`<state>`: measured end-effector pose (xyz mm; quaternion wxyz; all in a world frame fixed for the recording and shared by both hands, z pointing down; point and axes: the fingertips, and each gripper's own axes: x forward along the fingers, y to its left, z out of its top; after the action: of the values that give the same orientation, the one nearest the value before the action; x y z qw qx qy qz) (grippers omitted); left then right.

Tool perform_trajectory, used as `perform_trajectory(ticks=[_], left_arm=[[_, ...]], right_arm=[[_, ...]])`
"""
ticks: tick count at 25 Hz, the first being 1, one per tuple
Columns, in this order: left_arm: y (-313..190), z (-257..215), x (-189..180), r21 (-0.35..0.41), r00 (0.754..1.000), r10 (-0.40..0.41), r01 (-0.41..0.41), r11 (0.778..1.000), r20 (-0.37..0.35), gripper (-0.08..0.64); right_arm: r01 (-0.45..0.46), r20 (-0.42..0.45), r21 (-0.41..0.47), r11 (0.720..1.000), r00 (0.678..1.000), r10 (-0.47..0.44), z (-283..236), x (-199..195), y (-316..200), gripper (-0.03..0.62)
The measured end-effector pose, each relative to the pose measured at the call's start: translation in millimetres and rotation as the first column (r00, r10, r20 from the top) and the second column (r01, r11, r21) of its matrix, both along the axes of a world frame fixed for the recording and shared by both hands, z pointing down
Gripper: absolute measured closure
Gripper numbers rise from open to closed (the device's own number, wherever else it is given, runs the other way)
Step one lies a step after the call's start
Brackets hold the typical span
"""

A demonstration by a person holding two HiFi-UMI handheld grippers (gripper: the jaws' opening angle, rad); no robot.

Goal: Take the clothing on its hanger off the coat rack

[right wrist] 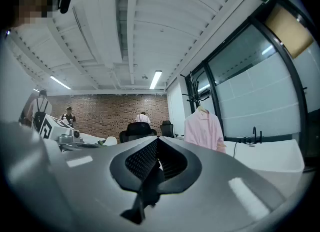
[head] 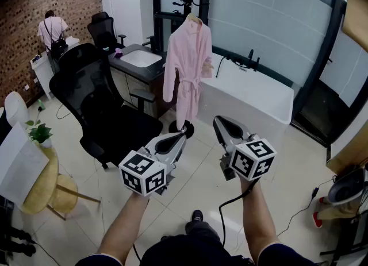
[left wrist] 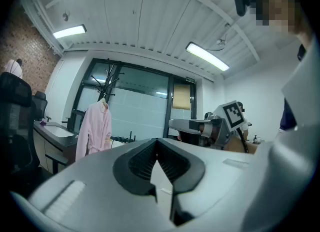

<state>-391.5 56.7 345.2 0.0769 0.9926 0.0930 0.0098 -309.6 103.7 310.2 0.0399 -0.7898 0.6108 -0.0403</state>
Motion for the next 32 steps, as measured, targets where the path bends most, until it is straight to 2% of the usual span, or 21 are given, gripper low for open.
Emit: perform_trajectory(ticks=[22, 27, 32], left_arm=[[-5, -4, 200, 0.021, 1.0, -0.015, 0.015, 1.0, -0.002, 0.551], [-15, -3, 238, 0.022, 1.0, -0.003, 0.003, 1.0, -0.002, 0.551], [-16, 3, 291, 0.022, 0.999, 0.044, -0.044, 0.999, 0.0, 0.551]], right_arm=[[0.063, -0.001, 0.005, 0.998, 0.998, -0.063, 5, 185, -13, 0.591], [0.049, -0.004, 0.002, 0.999, 0.999, -0.049, 7, 220, -18, 0.591], [0.011, -0.023, -0.002, 1.0, 1.0, -0.011, 6, 265, -18, 0.591]])
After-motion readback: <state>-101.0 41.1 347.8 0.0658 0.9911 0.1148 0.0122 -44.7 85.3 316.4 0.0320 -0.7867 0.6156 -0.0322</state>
